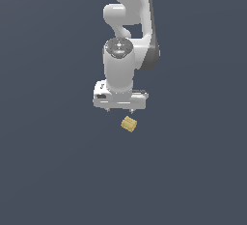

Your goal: Pick up the object and move it to a goal position.

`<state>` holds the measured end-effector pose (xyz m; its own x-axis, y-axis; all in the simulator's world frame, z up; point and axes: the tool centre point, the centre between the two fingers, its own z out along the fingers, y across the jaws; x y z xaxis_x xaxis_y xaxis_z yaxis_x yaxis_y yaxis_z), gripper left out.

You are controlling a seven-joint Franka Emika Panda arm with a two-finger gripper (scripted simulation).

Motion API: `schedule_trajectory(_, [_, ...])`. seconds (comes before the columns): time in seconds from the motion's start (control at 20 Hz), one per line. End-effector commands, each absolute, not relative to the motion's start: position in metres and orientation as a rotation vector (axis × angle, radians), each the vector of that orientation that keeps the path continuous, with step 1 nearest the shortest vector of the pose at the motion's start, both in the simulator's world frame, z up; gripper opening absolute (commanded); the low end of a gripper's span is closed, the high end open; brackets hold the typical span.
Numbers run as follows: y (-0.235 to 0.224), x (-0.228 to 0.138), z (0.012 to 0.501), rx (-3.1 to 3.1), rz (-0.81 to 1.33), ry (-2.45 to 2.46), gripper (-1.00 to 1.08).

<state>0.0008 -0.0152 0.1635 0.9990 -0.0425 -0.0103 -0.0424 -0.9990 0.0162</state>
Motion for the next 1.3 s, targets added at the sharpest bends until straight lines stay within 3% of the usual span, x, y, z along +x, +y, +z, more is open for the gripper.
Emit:
schedule_trajectory(0.0, [-0.0153, 0.0008, 0.1635, 3.125, -0.017, -0.066, 1.00])
schedule_trajectory(1.25, [-0.0121, 0.0092, 0.1728, 3.116, 0.029, 0.018, 1.00])
